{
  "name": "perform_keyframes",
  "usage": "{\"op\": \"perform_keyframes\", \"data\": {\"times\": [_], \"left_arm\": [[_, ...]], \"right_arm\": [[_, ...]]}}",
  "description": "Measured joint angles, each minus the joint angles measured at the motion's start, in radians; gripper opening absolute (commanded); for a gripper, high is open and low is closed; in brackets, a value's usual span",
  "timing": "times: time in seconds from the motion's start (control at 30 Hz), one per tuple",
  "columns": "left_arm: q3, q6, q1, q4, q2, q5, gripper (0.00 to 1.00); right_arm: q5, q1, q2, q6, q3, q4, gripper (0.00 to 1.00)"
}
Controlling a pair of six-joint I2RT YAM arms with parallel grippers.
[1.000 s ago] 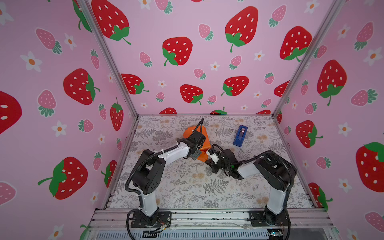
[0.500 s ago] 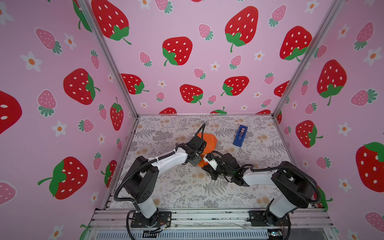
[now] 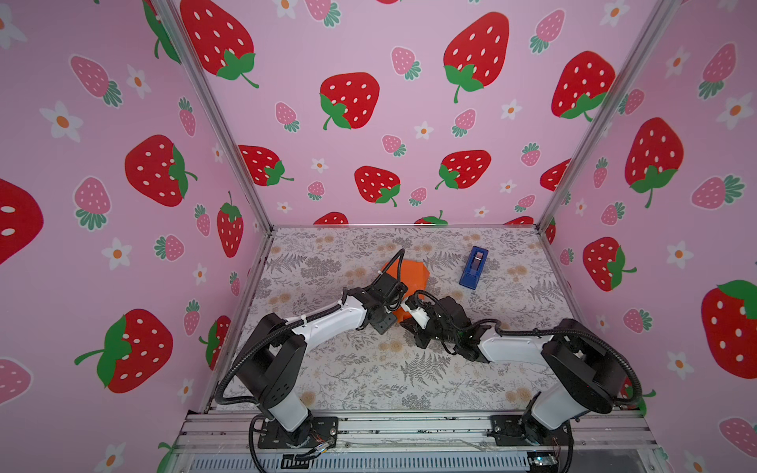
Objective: Wrap a gift box in wrapping paper
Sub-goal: Fifth fold the wrapping paper around the gift box.
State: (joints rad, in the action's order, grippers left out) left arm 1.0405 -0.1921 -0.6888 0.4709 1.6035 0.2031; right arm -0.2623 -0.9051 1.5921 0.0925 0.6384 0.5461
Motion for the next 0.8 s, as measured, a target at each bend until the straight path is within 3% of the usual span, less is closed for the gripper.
{"op": "perform_keyframes", "data": {"times": [0.17, 0.2, 0.23, 0.53, 0.8], "left_arm": [[-0.133, -0.092, -0.002, -0.148, -0.148, -0.007, 0.84], [-0.161, -0.113, -0.003, -0.187, -0.168, -0.01, 0.97], [-0.189, -0.137, -0.003, -0.233, -0.185, -0.013, 0.99], [-0.379, -0.356, -0.003, -0.589, -0.224, -0.093, 0.99], [-0.405, -0.5, 0.01, -0.744, -0.248, -0.127, 0.99]], "right_arm": [[-0.015, 0.005, -0.005, 0.02, -0.002, -0.01, 0.0], [-0.021, 0.007, -0.011, 0.023, -0.005, -0.011, 0.0], [-0.026, 0.01, -0.016, 0.027, -0.007, -0.012, 0.0], [-0.089, 0.057, -0.095, 0.059, -0.053, -0.016, 0.0], [-0.127, 0.079, -0.105, 0.071, -0.074, -0.018, 0.0]]}}
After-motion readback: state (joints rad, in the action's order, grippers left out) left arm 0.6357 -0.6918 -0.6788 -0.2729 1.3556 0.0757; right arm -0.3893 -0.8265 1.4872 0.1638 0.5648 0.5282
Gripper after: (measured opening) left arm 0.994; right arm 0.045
